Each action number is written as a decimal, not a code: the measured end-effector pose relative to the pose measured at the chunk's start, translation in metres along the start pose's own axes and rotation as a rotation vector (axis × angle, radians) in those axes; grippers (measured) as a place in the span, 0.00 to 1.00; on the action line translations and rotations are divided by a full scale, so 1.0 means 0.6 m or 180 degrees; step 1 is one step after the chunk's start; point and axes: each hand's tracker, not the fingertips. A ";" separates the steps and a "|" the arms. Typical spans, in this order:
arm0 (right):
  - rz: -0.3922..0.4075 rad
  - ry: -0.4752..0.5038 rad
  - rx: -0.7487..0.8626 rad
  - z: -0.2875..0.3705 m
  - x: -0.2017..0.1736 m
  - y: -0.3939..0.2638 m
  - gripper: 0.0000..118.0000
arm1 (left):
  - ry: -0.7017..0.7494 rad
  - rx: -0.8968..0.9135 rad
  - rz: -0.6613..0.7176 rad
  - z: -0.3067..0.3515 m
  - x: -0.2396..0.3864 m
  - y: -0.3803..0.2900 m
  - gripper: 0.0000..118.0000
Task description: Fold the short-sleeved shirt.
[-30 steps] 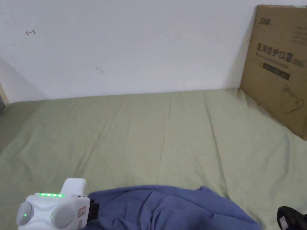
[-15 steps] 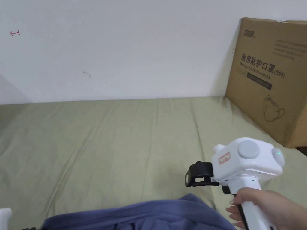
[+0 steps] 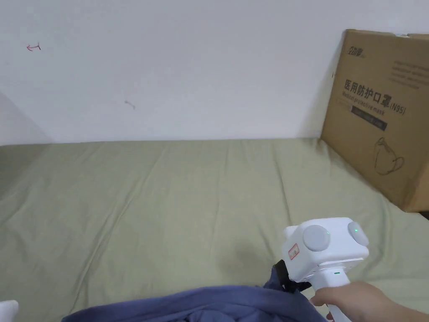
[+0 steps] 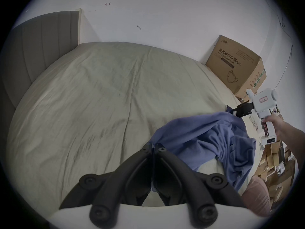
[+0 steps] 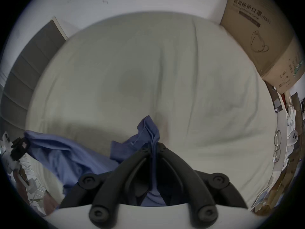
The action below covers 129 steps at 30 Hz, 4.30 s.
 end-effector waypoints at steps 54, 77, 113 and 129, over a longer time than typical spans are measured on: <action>-0.0510 -0.0282 0.1382 0.228 0.066 0.071 0.03 | 0.0092 0.0229 -0.0332 -0.059 0.138 0.239 0.02; -0.0897 0.0053 0.0176 0.170 0.064 -0.391 0.55 | 0.0191 -0.0352 -0.0151 0.118 0.079 -0.126 0.51; -0.0566 0.0538 0.1533 0.265 0.002 -0.258 0.01 | 0.0443 -0.0218 -0.0352 -0.286 -0.049 0.241 0.97; -0.0453 0.0599 0.1517 0.182 0.086 -0.120 0.01 | 0.0505 -0.0419 -0.0665 -0.313 -0.012 0.202 0.01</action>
